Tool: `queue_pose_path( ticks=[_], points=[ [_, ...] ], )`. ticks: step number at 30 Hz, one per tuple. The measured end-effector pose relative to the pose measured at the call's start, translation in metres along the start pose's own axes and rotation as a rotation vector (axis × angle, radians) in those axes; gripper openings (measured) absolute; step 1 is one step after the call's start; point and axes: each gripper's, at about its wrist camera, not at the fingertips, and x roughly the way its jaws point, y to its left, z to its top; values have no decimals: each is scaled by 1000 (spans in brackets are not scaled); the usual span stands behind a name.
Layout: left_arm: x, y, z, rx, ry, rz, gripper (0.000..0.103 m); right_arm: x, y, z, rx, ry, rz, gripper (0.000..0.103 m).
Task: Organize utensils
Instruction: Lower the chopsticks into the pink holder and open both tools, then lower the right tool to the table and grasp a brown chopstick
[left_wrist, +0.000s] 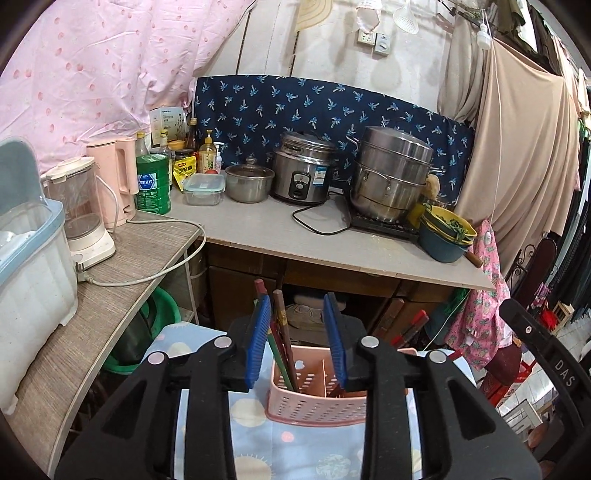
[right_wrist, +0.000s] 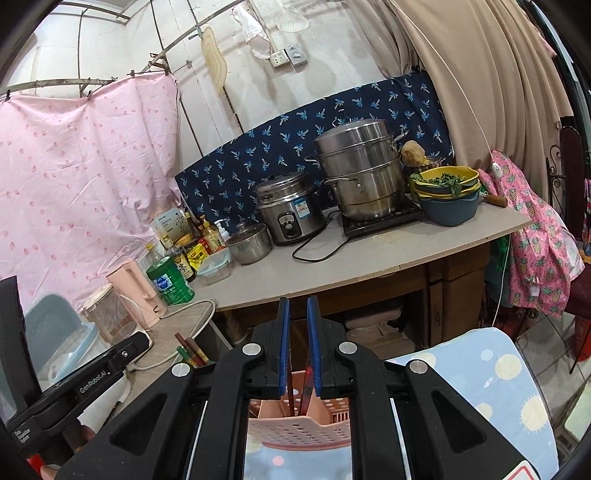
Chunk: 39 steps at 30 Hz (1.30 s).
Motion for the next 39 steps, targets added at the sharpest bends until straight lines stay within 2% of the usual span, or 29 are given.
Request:
queue_pose_path(
  ticks=[4, 12, 20, 28, 34, 39],
  points=[
    [-7, -3, -5, 14, -1, 1, 35, -10, 2, -4, -5, 2, 10, 12],
    [-28, -9, -19, 42, -4, 0, 36, -40, 10, -25, -52, 3, 18, 12],
    [-58, -8, -47, 71, 7, 2, 37, -77, 11, -58, -108, 32, 1, 12],
    [-92, 3, -96, 97, 49, 19, 38, -117, -3, -111, -106, 119, -10, 17],
    [-109, 16, -141, 84, 120, 17, 43, -143, -14, -163, -91, 218, -17, 18],
    [-121, 24, -184, 95, 185, 17, 43, -157, -16, -211, -118, 306, -35, 18]
  ],
)
